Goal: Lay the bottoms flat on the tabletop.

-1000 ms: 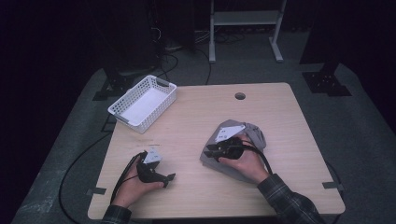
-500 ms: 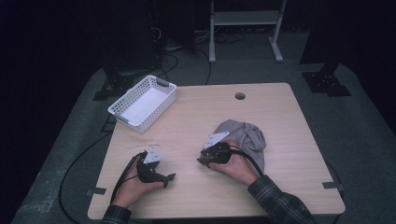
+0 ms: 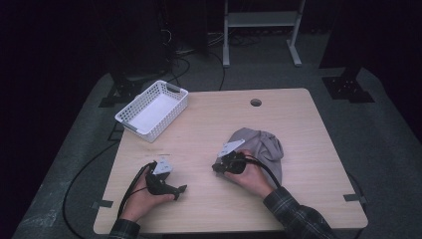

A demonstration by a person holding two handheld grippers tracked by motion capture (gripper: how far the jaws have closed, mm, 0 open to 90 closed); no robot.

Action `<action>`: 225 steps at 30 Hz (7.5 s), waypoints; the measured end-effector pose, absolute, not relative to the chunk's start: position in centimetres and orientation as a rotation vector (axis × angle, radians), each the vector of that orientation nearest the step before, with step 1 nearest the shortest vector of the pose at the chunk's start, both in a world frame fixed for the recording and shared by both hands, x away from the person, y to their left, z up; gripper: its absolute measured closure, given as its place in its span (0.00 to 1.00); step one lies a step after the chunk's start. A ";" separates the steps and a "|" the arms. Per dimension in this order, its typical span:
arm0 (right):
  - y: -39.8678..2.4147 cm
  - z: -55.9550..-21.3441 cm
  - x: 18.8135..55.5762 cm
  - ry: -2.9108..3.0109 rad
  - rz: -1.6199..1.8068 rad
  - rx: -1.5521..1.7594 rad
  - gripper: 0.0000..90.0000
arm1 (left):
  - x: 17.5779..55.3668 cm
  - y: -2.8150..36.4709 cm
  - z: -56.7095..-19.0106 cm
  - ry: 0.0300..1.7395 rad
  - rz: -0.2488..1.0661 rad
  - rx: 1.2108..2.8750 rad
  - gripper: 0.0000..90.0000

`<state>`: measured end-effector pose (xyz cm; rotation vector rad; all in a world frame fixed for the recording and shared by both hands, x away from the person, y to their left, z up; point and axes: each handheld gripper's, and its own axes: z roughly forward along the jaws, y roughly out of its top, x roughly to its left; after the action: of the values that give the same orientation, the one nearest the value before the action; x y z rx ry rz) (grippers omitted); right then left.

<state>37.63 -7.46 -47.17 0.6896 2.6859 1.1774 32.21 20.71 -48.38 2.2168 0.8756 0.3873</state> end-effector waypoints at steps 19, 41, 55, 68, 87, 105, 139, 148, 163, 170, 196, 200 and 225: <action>-9.5 -44.1 37.8 2.604 1.327 0.722 1.00 | 32.9 14.8 -46.5 0.749 0.183 2.072 0.33; -9.5 -44.0 37.4 2.600 1.323 0.688 1.00 | 34.5 9.5 -46.7 0.810 0.046 2.013 0.55; -9.8 -43.4 37.1 2.589 1.324 0.673 1.00 | 34.9 9.1 -46.2 0.851 0.007 2.065 0.99; -12.7 -41.4 37.7 2.500 1.296 0.675 1.00 | 35.4 11.9 -44.3 0.850 0.079 1.991 0.99; -16.8 -39.9 38.4 2.419 1.285 0.788 1.00 | 38.4 12.5 -41.8 0.816 0.109 1.995 0.99; -19.9 -38.8 39.1 2.356 1.291 0.842 1.00 | 38.6 15.2 -40.8 0.849 0.165 1.948 0.99; -25.1 -38.0 39.6 2.241 1.281 0.971 1.00 | 38.8 20.8 -39.5 0.957 0.241 1.831 0.99; -28.9 -38.0 39.9 2.147 1.268 1.090 1.00 | 38.7 23.4 -39.2 1.031 0.286 1.769 0.99; -31.6 -40.2 40.9 2.136 1.225 1.229 1.00 | 39.1 23.6 -40.3 1.081 0.323 1.778 0.98; -30.6 -40.5 41.0 2.159 1.206 1.213 0.80 | 38.9 23.4 -39.6 1.049 0.363 1.781 0.80; -16.5 -42.0 36.7 2.514 1.359 0.703 0.60 | 37.7 17.2 -43.1 0.912 0.239 1.979 0.55; -14.4 -42.8 36.6 2.565 1.352 0.641 0.58 | 37.7 16.3 -43.7 0.894 0.221 2.013 0.54; -12.7 -46.2 35.6 2.728 1.136 0.551 0.88 | 37.8 14.8 -45.8 0.897 0.194 2.115 0.51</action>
<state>35.61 -12.66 -46.16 0.5513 2.7282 1.1358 37.77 14.80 -45.83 2.1154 0.8966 0.1940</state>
